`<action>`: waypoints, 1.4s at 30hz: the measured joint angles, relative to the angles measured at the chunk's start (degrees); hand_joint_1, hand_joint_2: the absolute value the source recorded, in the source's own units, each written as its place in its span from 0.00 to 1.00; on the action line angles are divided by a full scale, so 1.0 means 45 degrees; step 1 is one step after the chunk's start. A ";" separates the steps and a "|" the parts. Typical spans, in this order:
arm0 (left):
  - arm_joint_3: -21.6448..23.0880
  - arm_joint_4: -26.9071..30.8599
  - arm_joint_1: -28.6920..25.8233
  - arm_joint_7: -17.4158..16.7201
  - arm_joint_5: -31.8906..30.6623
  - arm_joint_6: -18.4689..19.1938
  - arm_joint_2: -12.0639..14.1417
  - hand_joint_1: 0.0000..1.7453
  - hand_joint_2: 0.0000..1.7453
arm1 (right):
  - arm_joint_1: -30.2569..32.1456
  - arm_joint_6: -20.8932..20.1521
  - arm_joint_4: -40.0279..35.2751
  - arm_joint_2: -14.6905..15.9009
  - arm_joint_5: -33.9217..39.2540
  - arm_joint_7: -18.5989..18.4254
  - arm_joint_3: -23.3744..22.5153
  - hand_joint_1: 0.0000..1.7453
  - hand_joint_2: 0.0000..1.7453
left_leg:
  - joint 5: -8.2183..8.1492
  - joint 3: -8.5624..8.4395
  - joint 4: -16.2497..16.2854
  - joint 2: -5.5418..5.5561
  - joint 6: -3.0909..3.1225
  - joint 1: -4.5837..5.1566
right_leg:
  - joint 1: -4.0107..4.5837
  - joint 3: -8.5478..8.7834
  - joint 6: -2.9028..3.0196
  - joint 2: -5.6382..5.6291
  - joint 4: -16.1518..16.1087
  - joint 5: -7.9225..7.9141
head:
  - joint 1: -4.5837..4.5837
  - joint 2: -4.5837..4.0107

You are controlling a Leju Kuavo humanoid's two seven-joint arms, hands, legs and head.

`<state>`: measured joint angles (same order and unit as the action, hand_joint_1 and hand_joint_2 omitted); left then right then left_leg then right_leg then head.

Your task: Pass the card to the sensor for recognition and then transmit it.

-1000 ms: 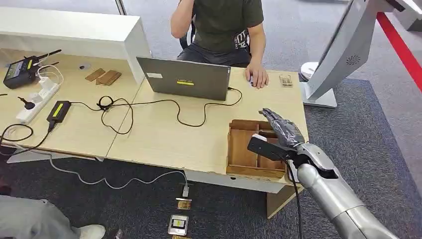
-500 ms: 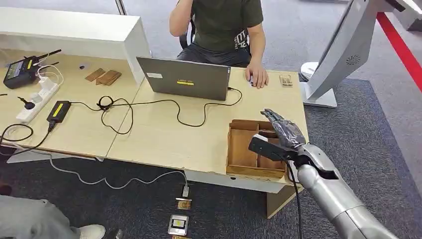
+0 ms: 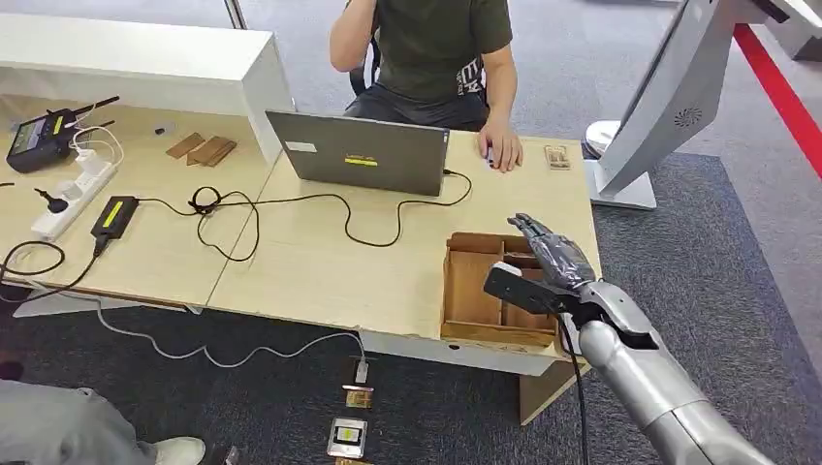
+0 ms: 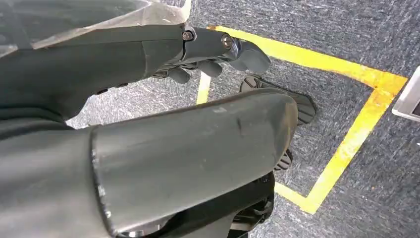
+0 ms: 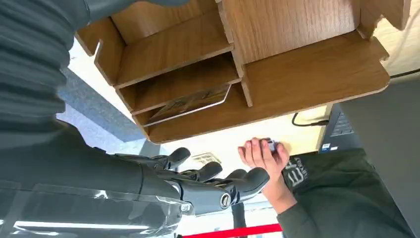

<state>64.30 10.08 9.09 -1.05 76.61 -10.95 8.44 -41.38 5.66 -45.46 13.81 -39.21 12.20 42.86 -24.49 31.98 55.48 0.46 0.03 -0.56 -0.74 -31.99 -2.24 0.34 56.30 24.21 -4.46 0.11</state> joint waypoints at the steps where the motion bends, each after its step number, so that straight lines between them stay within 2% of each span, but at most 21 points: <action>1: 0.0000 0.0000 0.0000 0.0000 0.0000 0.0000 0.0000 0.00 0.00 | 0.0000 0.0000 0.0005 -0.0005 0.0000 0.0000 0.0000 0.00 1.00 | 0.0000 0.0000 0.0000 0.0000 0.0000 0.0000 | 0.0000 0.0000 0.0000 0.0000 0.0000 0.0000 | 0.0000 0.0000; 42: 0.0000 0.0000 0.0000 0.0000 0.0000 0.0000 0.0000 0.00 0.00 | -0.0002 0.0005 0.0126 -0.0058 0.0000 0.0010 0.0000 0.00 1.00 | 0.0002 -0.0001 0.0000 0.0000 -0.0002 0.0000 | 0.0000 0.0000 0.0000 0.0000 0.0001 0.0000 | 0.0000 0.0000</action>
<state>64.30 10.08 9.08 -1.05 76.61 -10.95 8.44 -41.39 5.68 -44.89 13.55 -39.21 12.24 42.86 -24.49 31.98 55.48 0.46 0.02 -0.56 -0.74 -31.99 -2.24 0.34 56.30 24.21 -4.46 0.11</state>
